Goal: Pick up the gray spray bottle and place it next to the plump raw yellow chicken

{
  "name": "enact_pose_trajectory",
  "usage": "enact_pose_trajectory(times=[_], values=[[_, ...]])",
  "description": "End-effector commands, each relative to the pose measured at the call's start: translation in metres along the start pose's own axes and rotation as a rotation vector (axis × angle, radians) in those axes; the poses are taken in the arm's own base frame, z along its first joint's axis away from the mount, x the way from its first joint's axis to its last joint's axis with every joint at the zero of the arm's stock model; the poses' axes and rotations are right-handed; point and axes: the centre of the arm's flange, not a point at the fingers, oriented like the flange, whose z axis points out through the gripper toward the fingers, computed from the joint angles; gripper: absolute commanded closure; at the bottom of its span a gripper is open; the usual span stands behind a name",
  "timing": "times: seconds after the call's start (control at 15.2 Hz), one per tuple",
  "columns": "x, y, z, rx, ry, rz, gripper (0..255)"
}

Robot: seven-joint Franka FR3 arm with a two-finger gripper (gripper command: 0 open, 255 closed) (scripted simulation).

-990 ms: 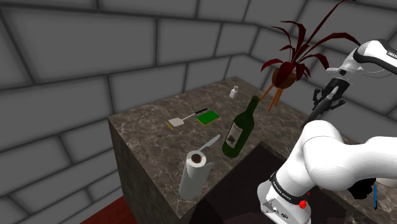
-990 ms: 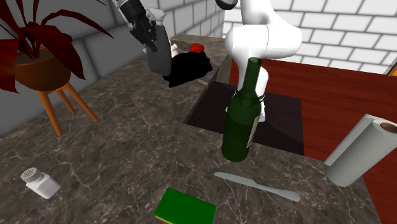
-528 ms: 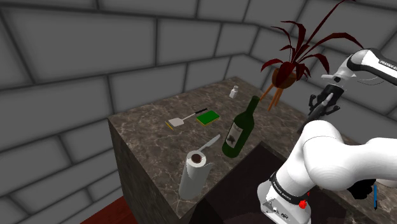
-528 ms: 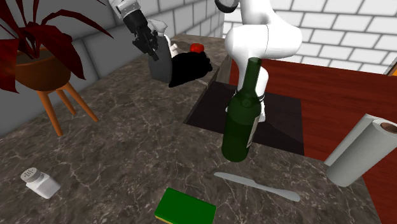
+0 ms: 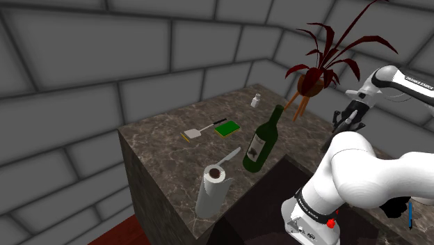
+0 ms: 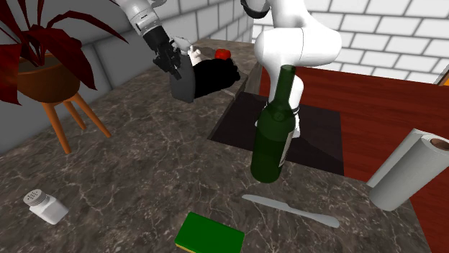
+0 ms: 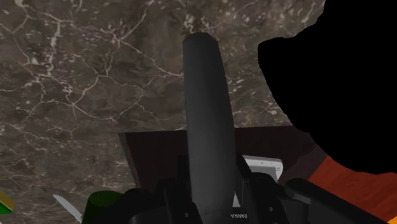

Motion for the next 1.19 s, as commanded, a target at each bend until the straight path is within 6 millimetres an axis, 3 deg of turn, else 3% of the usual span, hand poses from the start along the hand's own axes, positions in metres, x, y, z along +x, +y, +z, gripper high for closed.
enact_pose_trajectory(times=[0.0, 0.4, 0.92, 0.99, 1.12], values=[[-0.005, 0.001, 0.009, 0.000, 0.000, 0.000, 255], [-0.024, 0.001, 0.040, 0.000, 0.000, 0.000, 255], [-0.024, 0.001, 0.040, 0.000, 0.000, 0.000, 255], [-0.024, 0.001, 0.040, 0.000, 0.000, 0.000, 0], [-0.024, 0.001, 0.040, 0.000, 0.000, 0.000, 0]])
